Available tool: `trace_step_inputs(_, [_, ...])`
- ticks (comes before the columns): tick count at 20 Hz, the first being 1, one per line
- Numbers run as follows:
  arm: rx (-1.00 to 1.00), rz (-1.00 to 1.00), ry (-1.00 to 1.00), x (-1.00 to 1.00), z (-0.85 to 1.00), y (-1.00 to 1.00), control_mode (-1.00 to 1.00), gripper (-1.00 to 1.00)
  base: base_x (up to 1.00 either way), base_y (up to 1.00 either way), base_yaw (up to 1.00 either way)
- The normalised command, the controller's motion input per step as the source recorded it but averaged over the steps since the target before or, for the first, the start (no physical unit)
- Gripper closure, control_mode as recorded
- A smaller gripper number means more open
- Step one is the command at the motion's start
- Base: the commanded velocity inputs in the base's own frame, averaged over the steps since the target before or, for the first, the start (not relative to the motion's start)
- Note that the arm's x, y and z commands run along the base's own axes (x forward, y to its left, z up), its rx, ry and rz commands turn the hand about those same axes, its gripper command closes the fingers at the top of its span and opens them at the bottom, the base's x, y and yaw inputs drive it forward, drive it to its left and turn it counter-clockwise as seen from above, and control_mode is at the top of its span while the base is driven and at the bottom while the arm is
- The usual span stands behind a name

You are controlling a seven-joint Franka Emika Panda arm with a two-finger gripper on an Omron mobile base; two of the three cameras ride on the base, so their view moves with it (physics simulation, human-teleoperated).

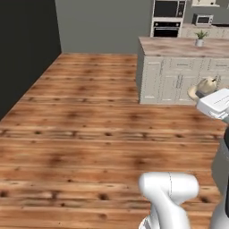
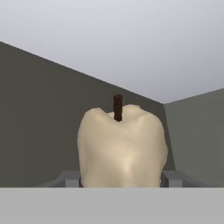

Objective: Pick the candle and candle from the dining table and place them in the open cabinet. Close the cabinet after placing the objects.

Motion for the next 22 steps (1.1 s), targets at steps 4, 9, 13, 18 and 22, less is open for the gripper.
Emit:
trace_step_inputs(4, [0.0,0.0,0.0,0.0,0.0,0.0,1.0,1.0,1.0,-0.03,0.02])
trace_step_inputs(9, [0.0,0.0,0.0,0.0,0.0,0.0,1.0,1.0,1.0,0.0,0.0])
trace_step_inputs(13, [0.0,0.0,0.0,0.0,0.0,0.0,1.0,1.0,1.0,0.0,0.0])
trace_step_inputs(18, [0.0,0.0,0.0,0.0,0.0,0.0,1.0,1.0,1.0,0.0,0.0])
trace_step_inputs(22, [0.0,0.0,0.0,0.0,0.0,0.0,1.0,1.0,1.0,0.0,0.01])
